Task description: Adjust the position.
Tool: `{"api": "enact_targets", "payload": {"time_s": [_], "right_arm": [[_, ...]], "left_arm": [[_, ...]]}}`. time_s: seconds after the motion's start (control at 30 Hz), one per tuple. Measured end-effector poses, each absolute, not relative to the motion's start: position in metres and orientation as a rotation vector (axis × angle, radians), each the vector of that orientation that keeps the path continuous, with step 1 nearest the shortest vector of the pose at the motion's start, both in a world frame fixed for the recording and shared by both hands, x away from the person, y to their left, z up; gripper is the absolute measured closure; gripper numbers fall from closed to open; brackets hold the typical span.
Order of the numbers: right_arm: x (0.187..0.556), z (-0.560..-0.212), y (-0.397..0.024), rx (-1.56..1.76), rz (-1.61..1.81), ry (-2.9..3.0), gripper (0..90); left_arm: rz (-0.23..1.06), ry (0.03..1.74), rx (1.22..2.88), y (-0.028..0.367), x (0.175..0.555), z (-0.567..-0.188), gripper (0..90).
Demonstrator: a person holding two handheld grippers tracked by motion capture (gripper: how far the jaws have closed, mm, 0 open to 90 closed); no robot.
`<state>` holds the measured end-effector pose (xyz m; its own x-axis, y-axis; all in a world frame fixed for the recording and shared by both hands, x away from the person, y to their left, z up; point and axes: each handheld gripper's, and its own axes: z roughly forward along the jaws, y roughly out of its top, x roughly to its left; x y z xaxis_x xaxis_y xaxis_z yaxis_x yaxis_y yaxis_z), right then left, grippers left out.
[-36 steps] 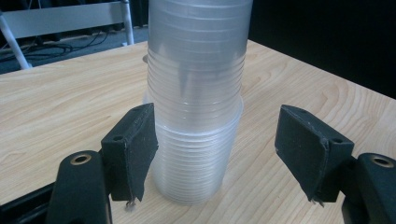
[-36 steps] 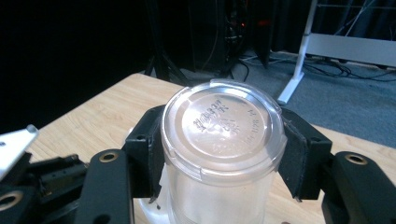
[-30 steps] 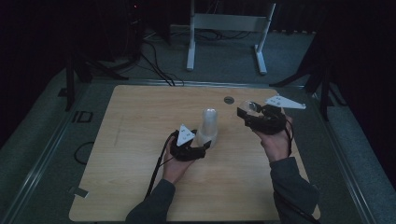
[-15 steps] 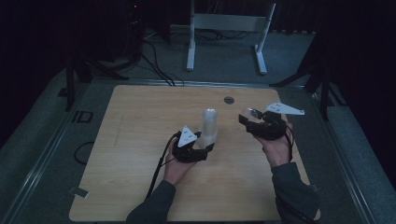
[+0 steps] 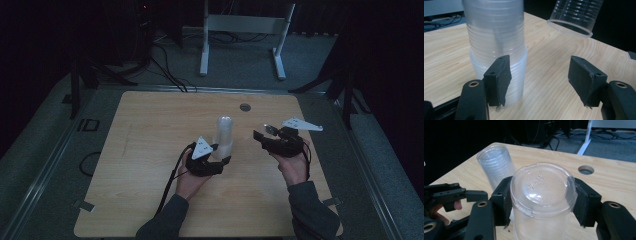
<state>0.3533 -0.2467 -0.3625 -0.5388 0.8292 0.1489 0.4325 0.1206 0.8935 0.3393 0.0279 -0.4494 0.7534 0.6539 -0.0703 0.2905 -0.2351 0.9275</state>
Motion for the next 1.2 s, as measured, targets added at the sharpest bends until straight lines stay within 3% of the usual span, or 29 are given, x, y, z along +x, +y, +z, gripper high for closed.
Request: {"api": "enact_targets", "payload": {"time_s": [1.2], "right_arm": [[0.351, -0.391, -0.254, 1.367, 1.522, 2.024, 40.7]], "left_arm": [[0.405, 0.661, 1.84, 0.007, 0.332, -0.443, 29.4]]}}
